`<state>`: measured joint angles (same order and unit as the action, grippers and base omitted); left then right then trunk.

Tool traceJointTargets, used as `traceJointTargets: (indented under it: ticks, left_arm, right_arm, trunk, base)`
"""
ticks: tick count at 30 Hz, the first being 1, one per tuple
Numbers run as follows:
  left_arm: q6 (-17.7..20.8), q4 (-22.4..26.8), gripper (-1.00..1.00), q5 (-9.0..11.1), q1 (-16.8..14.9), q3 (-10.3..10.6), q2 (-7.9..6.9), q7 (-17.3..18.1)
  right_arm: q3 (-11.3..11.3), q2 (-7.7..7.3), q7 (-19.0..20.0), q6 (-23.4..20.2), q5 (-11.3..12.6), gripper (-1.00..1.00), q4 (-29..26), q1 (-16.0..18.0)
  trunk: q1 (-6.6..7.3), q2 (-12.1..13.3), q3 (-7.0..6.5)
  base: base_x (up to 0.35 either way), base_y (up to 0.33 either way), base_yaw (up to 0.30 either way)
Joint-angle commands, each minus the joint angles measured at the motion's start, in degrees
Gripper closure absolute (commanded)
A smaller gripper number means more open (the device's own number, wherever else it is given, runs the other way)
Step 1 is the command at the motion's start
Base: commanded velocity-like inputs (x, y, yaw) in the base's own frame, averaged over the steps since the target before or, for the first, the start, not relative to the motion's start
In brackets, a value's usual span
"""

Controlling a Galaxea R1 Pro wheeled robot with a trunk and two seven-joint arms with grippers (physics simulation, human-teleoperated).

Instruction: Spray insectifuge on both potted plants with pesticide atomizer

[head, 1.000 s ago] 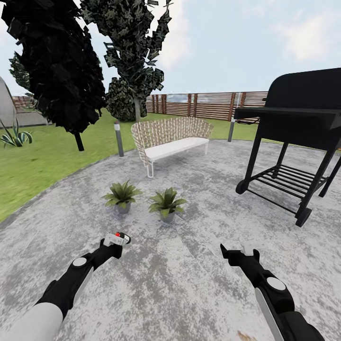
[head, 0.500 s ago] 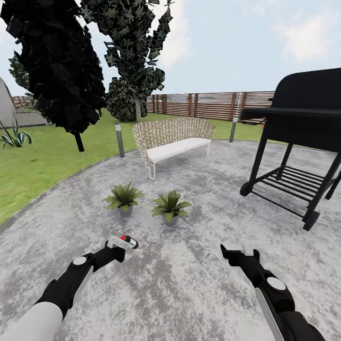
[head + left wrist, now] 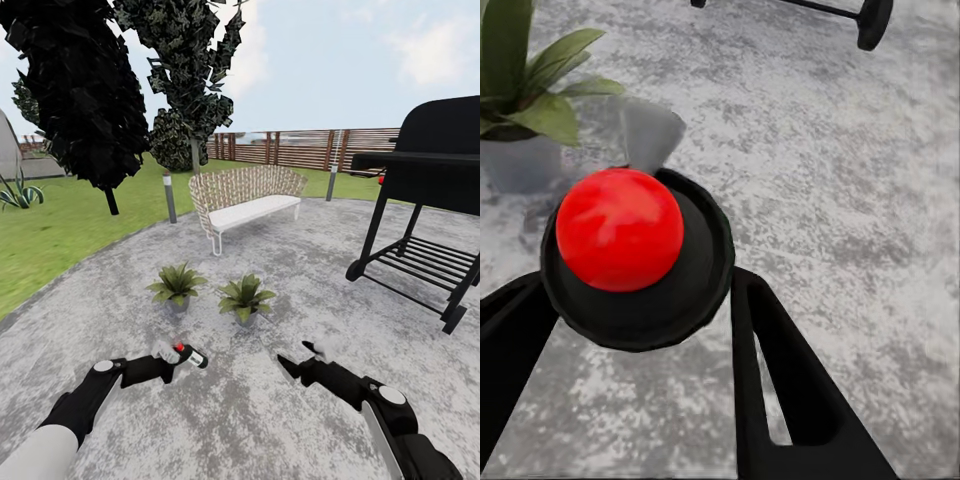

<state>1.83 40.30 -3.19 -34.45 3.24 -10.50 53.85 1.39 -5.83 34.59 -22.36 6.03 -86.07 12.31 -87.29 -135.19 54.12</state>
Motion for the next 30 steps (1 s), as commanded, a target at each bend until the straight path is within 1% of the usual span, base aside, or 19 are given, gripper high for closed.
traceJointTargets:
  ticks: [1, 3, 5, 8, 10, 11, 13, 14, 16, 17, 21, 23, 24, 26, 30]
  left_arm:
    - [1.06, 0.10, 1.00, -0.12, -0.13, 0.06, -0.41, 2.67]
    - [2.47, 0.12, 1.00, -0.21, -0.38, 0.10, -0.83, 7.13]
    - [3.16, 0.30, 1.00, -0.82, -0.56, 0.10, -1.04, 10.96]
    - [4.09, 2.10, 1.00, -3.56, -0.67, 0.10, -1.13, 15.23]
    - [5.86, 3.61, 1.00, -5.55, -0.69, 0.07, -1.11, 17.22]
    - [7.56, 4.75, 1.00, -6.68, -0.71, 0.07, -1.10, 18.49]
    - [9.16, 6.31, 1.00, -7.68, -0.71, 0.13, -1.10, 20.07]
    - [9.40, 6.69, 1.00, -7.88, -0.71, 0.14, -1.10, 20.45]
    - [10.02, 7.88, 1.00, -8.90, -0.73, 0.17, -1.05, 21.76]
    - [10.47, 8.34, 1.00, -9.89, -0.76, 0.18, -1.03, 22.34]
    - [11.30, 9.00, 1.00, -12.76, -0.79, 0.20, -0.65, 23.05]
    - [11.44, 9.49, 1.00, -13.80, -0.79, 0.25, -0.42, 23.16]
    - [11.45, 9.58, 1.00, -13.99, -0.79, 0.25, -0.38, 23.17]
    - [11.50, 9.86, 1.00, -14.60, -0.79, 0.48, -0.21, 23.21]
    - [11.81, 10.02, 1.00, -14.86, -0.93, 2.57, -0.14, 23.28]
  right_arm:
    - [0.09, -0.04, 1.23, -0.57, 0.52, -1.00, -0.05, 0.73]
    - [0.15, -0.05, 3.34, -0.63, 0.30, -1.00, 0.07, 2.33]
    - [0.52, -0.05, 5.81, -0.68, 0.07, -1.00, 0.19, 3.76]
    - [1.71, -0.05, 9.39, -1.51, -0.09, -1.00, 0.23, 6.26]
    - [2.70, -0.02, 11.03, -4.59, -0.12, -1.00, 0.26, 8.32]
    - [3.71, -0.01, 12.20, -7.90, -0.13, -1.00, 0.28, 9.75]
    - [4.96, -0.01, 13.69, -11.50, -0.12, -1.00, 0.23, 10.96]
    - [5.20, -0.02, 14.00, -12.05, -0.13, -1.00, 0.21, 11.14]
    - [5.82, 0.00, 14.83, -13.38, -0.11, -1.00, 0.20, 11.56]
    - [6.08, 0.11, 15.12, -13.82, -0.13, -1.00, 0.22, 11.70]
    - [6.42, 0.34, 15.37, -14.21, -0.14, -1.00, 0.23, 11.83]
    - [7.39, 0.37, 15.40, -14.26, -0.14, -1.00, 0.22, 11.85]
    - [7.78, 0.37, 15.40, -14.27, -0.14, -1.00, 0.22, 11.85]
    - [9.43, 0.38, 15.42, -14.28, -0.14, -1.00, 0.21, 11.85]
    - [10.31, 0.38, 15.42, -14.29, -0.14, -1.00, 0.20, 11.86]
  trunk:
    - [0.01, -0.02, 0.06]
    - [0.01, -0.02, 0.06]
    - [0.01, -0.02, 0.06]
    - [0.01, -0.02, 0.06]
    - [0.01, -0.02, 0.06]
    - [0.01, -0.02, 0.06]
    - [0.01, -0.02, 0.06]
    - [0.01, -0.02, 0.06]
    - [0.01, -0.02, 0.06]
    - [0.01, -0.02, 0.06]
    - [0.01, -0.02, 0.06]
    - [0.01, -0.02, 0.06]
    - [0.01, -0.02, 0.06]
    - [0.01, -0.02, 0.06]
    - [0.01, -0.02, 0.06]
  base:
    - [0.011, 0.002, 0.000]
    - [0.005, 0.001, 0.000]
    - [0.002, 0.000, 0.000]
    - [0.000, 0.000, 0.000]
    - [0.000, 0.000, 0.000]
    - [0.000, 0.000, 0.000]
    - [0.000, 0.000, 0.000]
    - [0.000, 0.000, 0.000]
    - [0.000, 0.000, 0.000]
    - [0.000, 0.000, 0.000]
    - [0.000, 0.000, 0.000]
    - [0.000, 0.000, 0.000]
    - [0.000, 0.000, 0.000]
    - [0.000, 0.000, 0.000]
    - [0.000, 0.000, 0.000]
